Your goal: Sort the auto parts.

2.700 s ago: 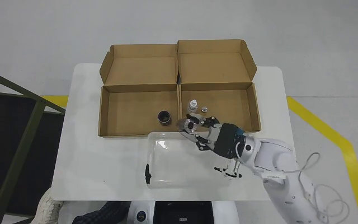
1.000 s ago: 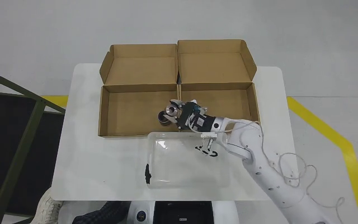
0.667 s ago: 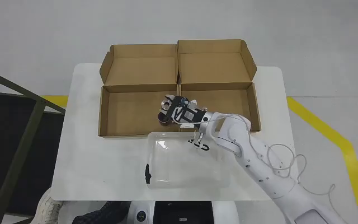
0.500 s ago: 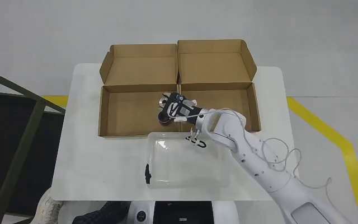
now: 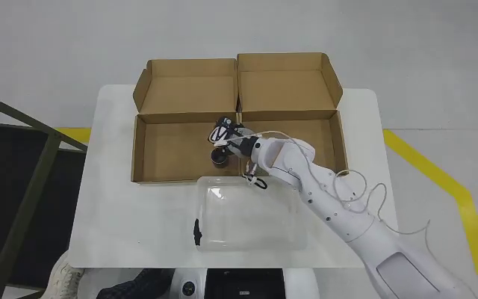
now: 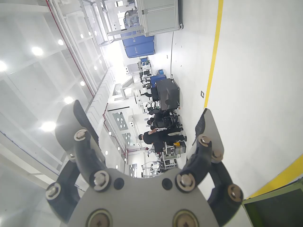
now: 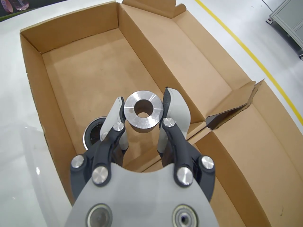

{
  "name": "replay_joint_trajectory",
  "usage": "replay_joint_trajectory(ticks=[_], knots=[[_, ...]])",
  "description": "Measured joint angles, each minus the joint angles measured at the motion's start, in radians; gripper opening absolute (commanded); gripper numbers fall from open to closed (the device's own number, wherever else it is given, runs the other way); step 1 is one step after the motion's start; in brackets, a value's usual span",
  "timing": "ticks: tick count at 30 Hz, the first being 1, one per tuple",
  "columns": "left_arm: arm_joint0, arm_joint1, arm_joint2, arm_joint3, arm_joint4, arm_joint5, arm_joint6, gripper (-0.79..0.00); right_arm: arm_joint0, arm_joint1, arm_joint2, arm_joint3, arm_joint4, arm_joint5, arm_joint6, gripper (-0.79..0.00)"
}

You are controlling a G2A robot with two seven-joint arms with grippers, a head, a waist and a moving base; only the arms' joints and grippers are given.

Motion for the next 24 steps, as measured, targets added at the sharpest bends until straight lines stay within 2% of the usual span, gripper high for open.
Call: replay_joint_trajectory(ticks=[18, 24], knots=[[0.0, 0.0, 0.0, 0.0, 0.0, 0.0, 0.0, 0.0, 0.104, -0.081, -0.067, 0.175, 0.042, 0.033, 0.079, -0.785], [0.0, 0.0, 0.0, 0.0, 0.0, 0.0, 0.0, 0.0, 0.125, -0.104, -0.081, 0.226, 0.046, 0.034, 0.092, -0.711]])
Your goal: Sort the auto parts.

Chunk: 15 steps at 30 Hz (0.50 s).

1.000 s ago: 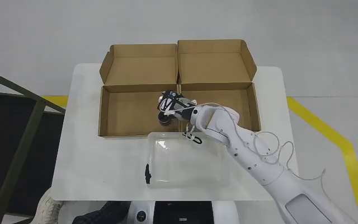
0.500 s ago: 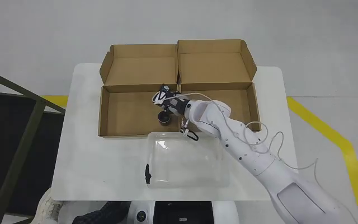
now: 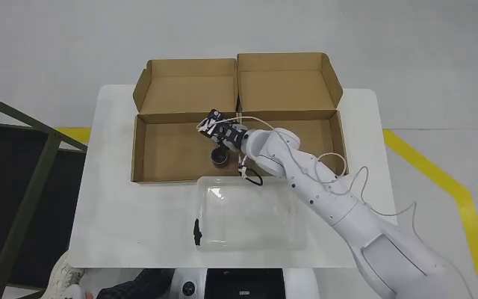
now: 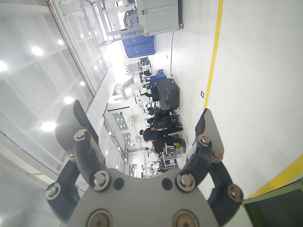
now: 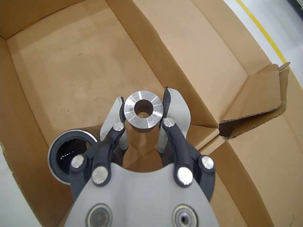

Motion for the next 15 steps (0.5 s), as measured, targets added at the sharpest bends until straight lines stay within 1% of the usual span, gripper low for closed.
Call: replay_joint_trajectory(ticks=[3, 6, 8, 13, 15], knots=[[0.0, 0.0, 0.0, 0.0, 0.0, 0.0, 0.0, 0.0, 0.008, -0.01, -0.005, 0.022, 0.003, -0.004, 0.005, -0.653], [0.0, 0.0, 0.0, 0.0, 0.0, 0.0, 0.0, 0.0, 0.016, -0.019, -0.009, 0.04, 0.004, -0.021, 0.011, -0.573], [0.0, 0.0, 0.0, 0.0, 0.0, 0.0, 0.0, 0.0, 0.02, -0.024, -0.009, 0.05, 0.004, -0.026, 0.011, -0.539], [0.0, 0.0, 0.0, 0.0, 0.0, 0.0, 0.0, 0.0, 0.024, -0.034, -0.006, 0.067, 0.003, -0.033, 0.01, -0.489], [0.0, 0.0, 0.0, 0.0, 0.0, 0.0, 0.0, 0.0, 0.025, -0.037, -0.004, 0.071, 0.0, -0.034, 0.011, -0.483]])
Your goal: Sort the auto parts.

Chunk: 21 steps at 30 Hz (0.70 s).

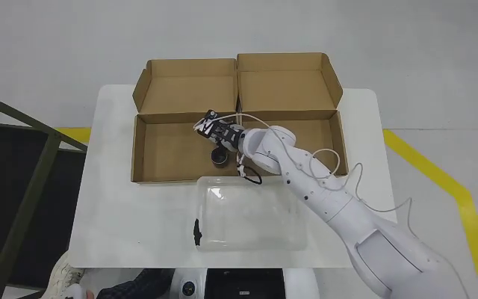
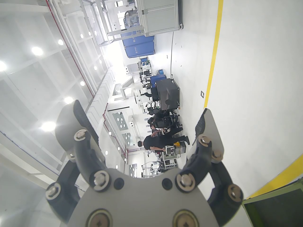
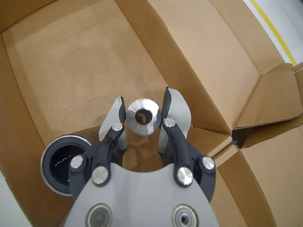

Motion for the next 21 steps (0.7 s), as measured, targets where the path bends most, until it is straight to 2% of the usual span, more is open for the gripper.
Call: replay_joint_trajectory(ticks=[9, 18, 21], knots=[[0.0, 0.0, 0.0, 0.0, 0.0, 0.0, 0.0, 0.0, -0.01, -0.005, 0.022, -0.035, -0.022, -0.004, 0.013, -0.449], [0.0, 0.0, 0.0, 0.0, 0.0, 0.0, 0.0, 0.0, -0.075, 0.018, 0.08, -0.169, -0.061, -0.024, 0.029, -0.431], [0.0, 0.0, 0.0, 0.0, 0.0, 0.0, 0.0, 0.0, -0.109, 0.029, 0.109, -0.236, -0.071, -0.038, 0.033, -0.403]])
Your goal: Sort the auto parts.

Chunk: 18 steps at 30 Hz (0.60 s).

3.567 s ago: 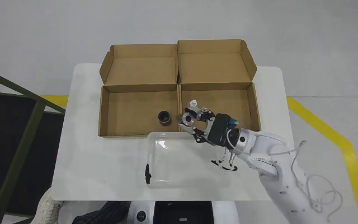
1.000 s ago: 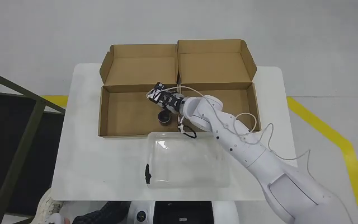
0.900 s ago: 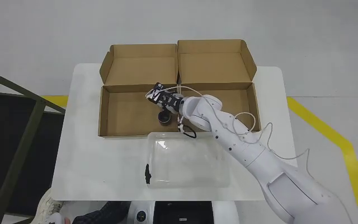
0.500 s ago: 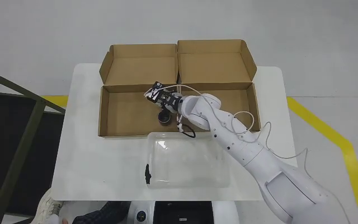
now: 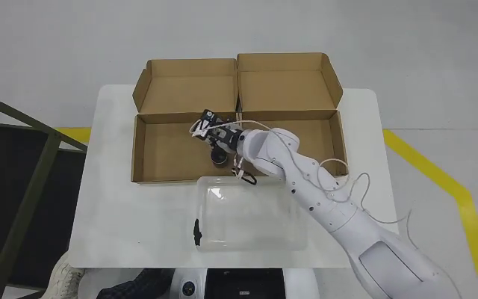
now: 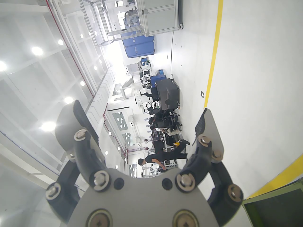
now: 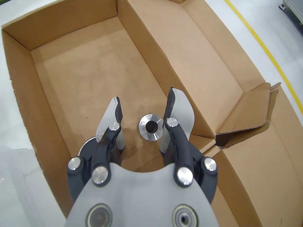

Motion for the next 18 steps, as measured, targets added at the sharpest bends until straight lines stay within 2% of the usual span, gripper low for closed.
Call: replay_joint_trajectory(ticks=[5, 14, 18], knots=[[0.0, 0.0, 0.0, 0.0, 0.0, 0.0, 0.0, 0.0, -0.078, 0.025, 0.059, -0.155, -0.015, -0.034, 0.012, -0.332], [0.0, 0.0, 0.0, 0.0, 0.0, 0.0, 0.0, 0.0, -0.277, 0.082, 0.222, -0.431, -0.042, -0.11, -0.031, -0.317], [0.0, 0.0, 0.0, 0.0, 0.0, 0.0, 0.0, 0.0, -0.374, 0.106, 0.312, -0.517, -0.046, -0.148, -0.067, -0.277]])
